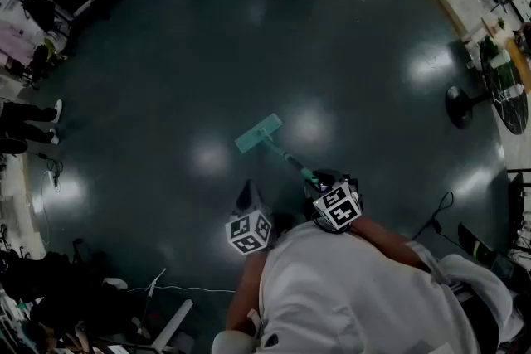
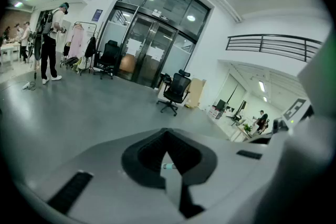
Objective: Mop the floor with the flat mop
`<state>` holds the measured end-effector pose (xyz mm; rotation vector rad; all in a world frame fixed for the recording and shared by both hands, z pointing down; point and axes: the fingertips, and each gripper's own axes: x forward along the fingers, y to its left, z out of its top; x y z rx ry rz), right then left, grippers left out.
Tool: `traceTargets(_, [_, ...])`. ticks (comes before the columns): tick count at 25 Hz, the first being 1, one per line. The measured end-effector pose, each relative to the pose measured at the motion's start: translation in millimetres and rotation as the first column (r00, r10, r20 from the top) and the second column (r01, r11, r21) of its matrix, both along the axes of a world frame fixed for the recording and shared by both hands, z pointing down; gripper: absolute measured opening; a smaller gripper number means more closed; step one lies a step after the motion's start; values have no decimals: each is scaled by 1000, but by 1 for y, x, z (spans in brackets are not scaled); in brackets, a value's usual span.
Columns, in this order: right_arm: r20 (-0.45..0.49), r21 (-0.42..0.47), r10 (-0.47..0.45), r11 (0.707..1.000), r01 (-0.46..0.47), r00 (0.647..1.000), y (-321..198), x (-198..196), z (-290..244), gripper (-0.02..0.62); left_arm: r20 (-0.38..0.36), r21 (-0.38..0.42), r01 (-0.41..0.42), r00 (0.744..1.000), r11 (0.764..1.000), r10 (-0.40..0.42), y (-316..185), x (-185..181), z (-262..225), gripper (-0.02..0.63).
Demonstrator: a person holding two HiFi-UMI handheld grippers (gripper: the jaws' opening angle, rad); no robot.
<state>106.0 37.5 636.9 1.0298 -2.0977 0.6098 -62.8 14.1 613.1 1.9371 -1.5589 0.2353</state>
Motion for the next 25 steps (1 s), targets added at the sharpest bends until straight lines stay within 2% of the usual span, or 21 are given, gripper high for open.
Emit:
traceTargets(13, [-12, -46, -3, 999, 2, 1000, 10, 3, -2, 120, 0, 11, 4, 1000, 1000, -4, 1, 1, -5, 2])
traceTargets(15, [-6, -71, -12, 997, 11, 1000, 15, 1, 5, 120, 2, 16, 16, 1000, 1000, -16, 1, -3, -5, 1])
traceTargets(18, [19, -151, 27, 988, -24, 999, 16, 8, 28, 130, 7, 15, 41, 999, 999, -41, 1, -5, -5, 0])
traceTargets(21, [-22, -80, 37, 996, -39, 999, -13, 9, 43, 121, 21, 9, 54, 998, 998, -55, 8, -9, -9, 0])
traceTargets(25, [-97, 22, -6, 1000, 8, 995, -93, -30, 64, 114, 34, -4, 85, 996, 996, -85, 15, -27, -11, 0])
